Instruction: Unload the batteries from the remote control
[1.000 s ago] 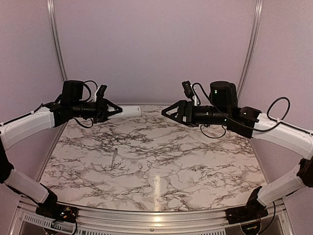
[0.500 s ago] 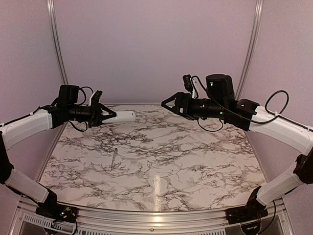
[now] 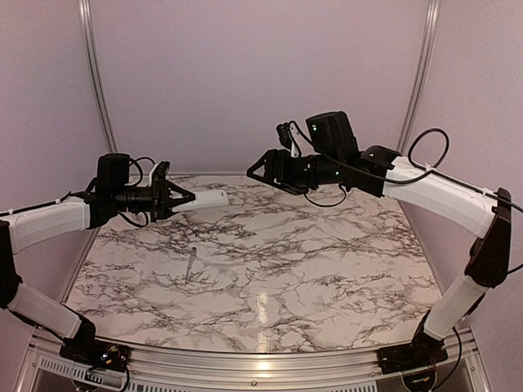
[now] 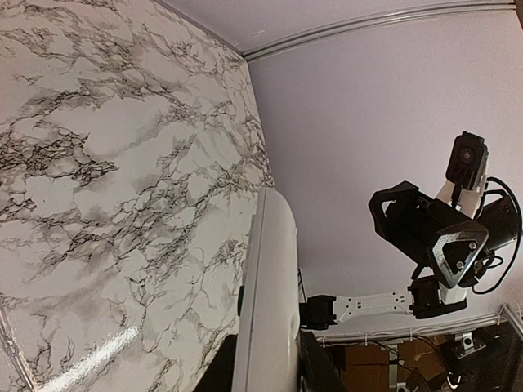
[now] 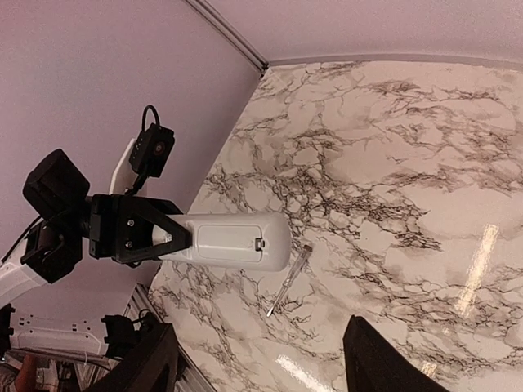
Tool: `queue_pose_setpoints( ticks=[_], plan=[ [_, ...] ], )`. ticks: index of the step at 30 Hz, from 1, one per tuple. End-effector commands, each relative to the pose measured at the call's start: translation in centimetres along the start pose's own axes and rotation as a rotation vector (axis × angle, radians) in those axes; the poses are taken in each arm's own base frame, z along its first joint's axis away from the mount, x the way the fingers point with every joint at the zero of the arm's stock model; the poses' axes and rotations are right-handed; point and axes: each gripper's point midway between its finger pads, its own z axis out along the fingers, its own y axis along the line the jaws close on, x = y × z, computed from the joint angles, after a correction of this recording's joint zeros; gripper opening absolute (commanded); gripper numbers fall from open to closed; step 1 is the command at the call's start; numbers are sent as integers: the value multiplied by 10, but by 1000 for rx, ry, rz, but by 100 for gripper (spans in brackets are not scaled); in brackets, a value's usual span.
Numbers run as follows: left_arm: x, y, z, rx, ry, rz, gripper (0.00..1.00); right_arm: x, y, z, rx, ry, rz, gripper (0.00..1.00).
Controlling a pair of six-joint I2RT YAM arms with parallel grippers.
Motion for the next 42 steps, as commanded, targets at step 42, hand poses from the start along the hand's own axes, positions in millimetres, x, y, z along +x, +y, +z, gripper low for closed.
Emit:
queue_pose_setpoints(
  ticks=[42],
  plan=[
    [24, -48, 65, 134, 122, -29, 0, 40, -2, 37, 96, 154, 80, 64]
  ],
)
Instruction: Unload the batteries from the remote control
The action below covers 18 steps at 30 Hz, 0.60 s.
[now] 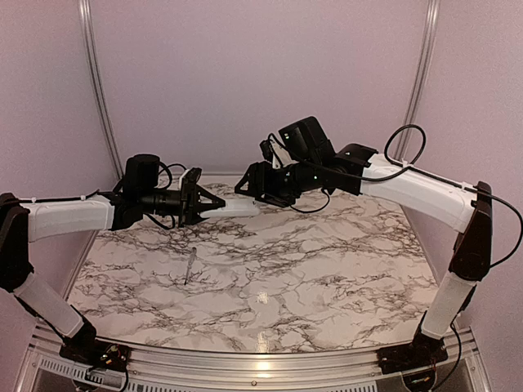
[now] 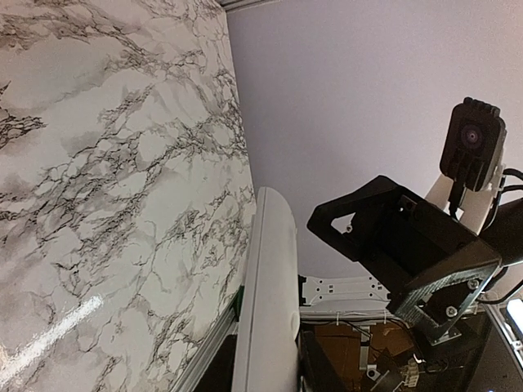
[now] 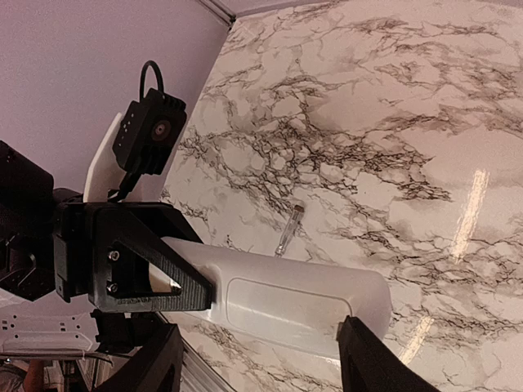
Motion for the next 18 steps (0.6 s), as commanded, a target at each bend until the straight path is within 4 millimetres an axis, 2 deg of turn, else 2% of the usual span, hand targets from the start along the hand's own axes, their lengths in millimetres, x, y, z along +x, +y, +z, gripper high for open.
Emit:
queue_pose_setpoints(
  ticks=[1, 18],
  plan=[
    [-9, -23, 4, 54, -12, 59, 0, 7, -1, 3, 5, 22, 8, 64],
    [-2, -28, 5, 60, -8, 72, 0, 8, -5, -5, 24, 12, 7, 64]
  ],
)
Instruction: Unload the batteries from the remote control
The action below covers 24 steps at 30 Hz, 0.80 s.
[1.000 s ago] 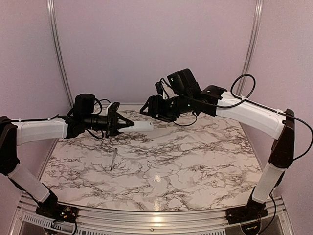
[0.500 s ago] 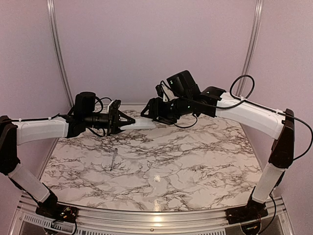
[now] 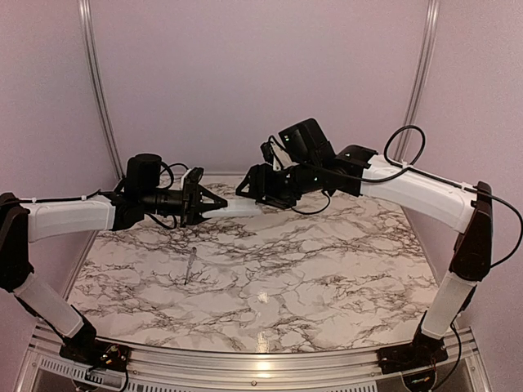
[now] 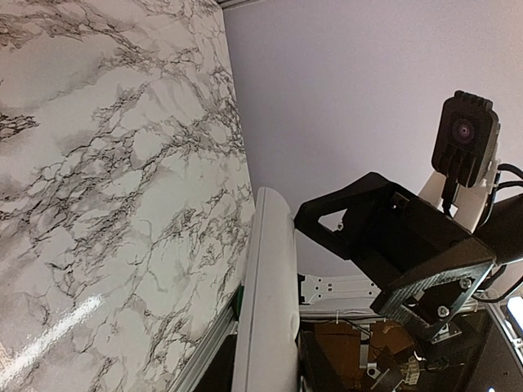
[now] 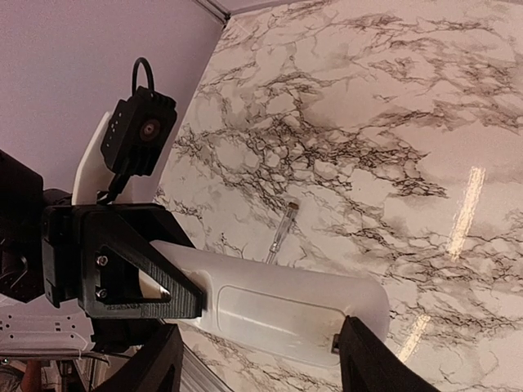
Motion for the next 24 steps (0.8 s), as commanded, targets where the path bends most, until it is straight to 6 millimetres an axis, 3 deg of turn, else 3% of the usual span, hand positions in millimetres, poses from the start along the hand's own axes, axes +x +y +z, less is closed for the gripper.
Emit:
queue_pose_setpoints(
  ticks=[1, 24],
  plan=[
    [-5, -21, 0, 49, -17, 65, 0, 3, 1, -8, 8, -1, 0, 64],
    [-2, -20, -2, 57, -23, 69, 0, 4, -1, -17, 20, -7, -9, 65]
  ],
)
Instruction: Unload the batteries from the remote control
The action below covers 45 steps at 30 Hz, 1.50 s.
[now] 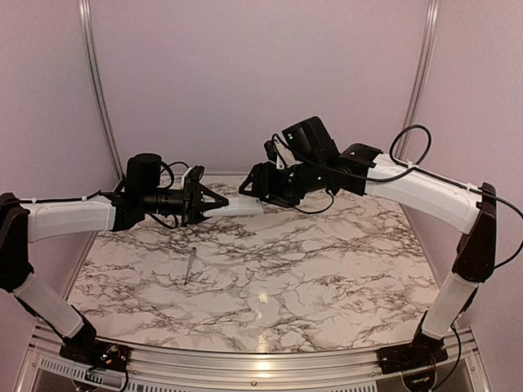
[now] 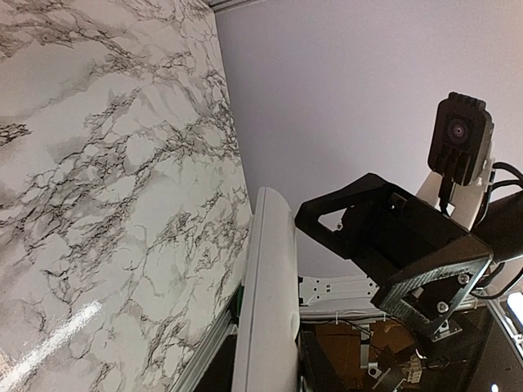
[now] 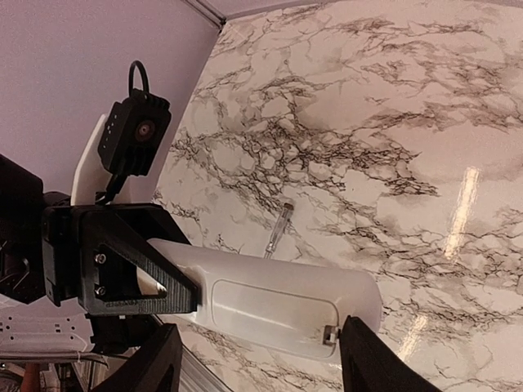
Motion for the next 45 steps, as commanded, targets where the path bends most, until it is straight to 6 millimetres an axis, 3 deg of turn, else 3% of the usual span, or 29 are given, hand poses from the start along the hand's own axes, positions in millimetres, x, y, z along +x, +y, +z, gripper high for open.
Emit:
queue_pose_setpoints(
  ticks=[1, 34, 45],
  plan=[
    [-2, -18, -3, 45, -16, 55, 0, 7, 0, -6, 3, 12, -5, 65],
    [7, -23, 6, 61, 30, 76, 0, 2, 10, -1, -39, 9, -6, 65],
    [3, -23, 7, 56, 16, 77, 0, 11, 7, 5, -43, 43, 1, 65]
  ],
)
